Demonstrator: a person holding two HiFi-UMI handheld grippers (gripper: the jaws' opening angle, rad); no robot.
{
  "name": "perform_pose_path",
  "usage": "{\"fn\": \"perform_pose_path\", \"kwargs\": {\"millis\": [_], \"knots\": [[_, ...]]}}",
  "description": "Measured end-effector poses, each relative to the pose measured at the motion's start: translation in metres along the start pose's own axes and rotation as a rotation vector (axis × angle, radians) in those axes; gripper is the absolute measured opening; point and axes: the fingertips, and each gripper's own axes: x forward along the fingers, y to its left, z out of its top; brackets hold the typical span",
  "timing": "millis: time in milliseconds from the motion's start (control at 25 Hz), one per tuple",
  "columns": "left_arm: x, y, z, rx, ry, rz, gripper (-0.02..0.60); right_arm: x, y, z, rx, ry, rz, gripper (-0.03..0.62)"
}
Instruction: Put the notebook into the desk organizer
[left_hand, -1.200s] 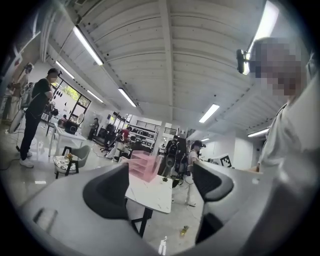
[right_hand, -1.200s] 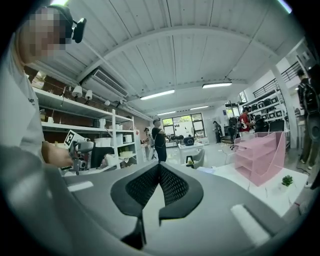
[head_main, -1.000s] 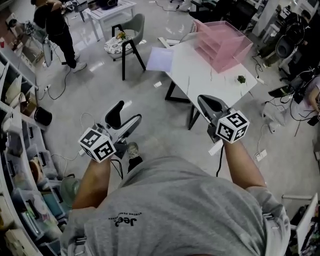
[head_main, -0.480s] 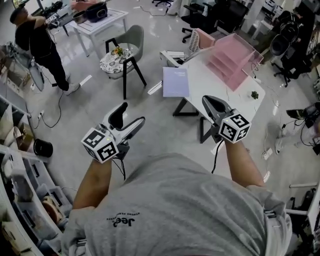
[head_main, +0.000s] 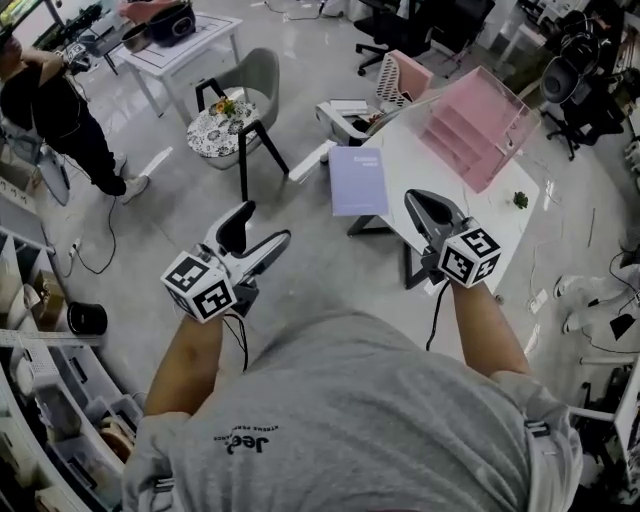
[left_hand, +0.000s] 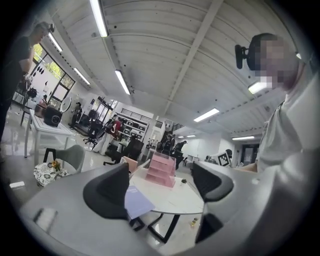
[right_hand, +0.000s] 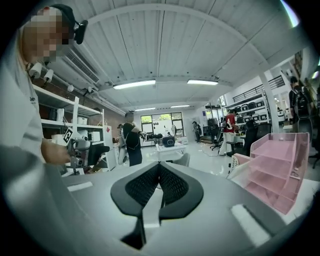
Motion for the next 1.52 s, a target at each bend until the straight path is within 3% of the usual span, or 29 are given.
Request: {"fn": "perform_pose_path", "kwargs": {"millis": [360, 640, 840, 1160, 1520], "knots": [[0.132, 0.050, -0.020, -0.073, 0.069, 0.076, 0.433, 0.064, -0.128, -0.010, 0.032, 0.022, 0.115, 0.003], [0.199, 0.090, -0.061, -0.196, 0.168, 0.130, 0.433, 0.115, -0.181, -0.023, 0.056, 0.078, 0.219, 0.003], [0.212, 0.131, -0.107, -0.271, 0.269, 0.108, 0.433, 0.131, -0.185, -0.047, 0.070, 0.111, 0.183, 0.003], [0.235, 0.206, -0.217, -0.519, 0.493, 0.052, 0.433, 0.133, -0.178, -0.074, 0.114, 0.146, 0.035, 0.003], [0.290, 0.208, -0.316, -0.811, 0.578, 0.047, 0.433, 0.113, -0.197, -0.117, 0.172, 0.214, -0.001, 0.003]]}}
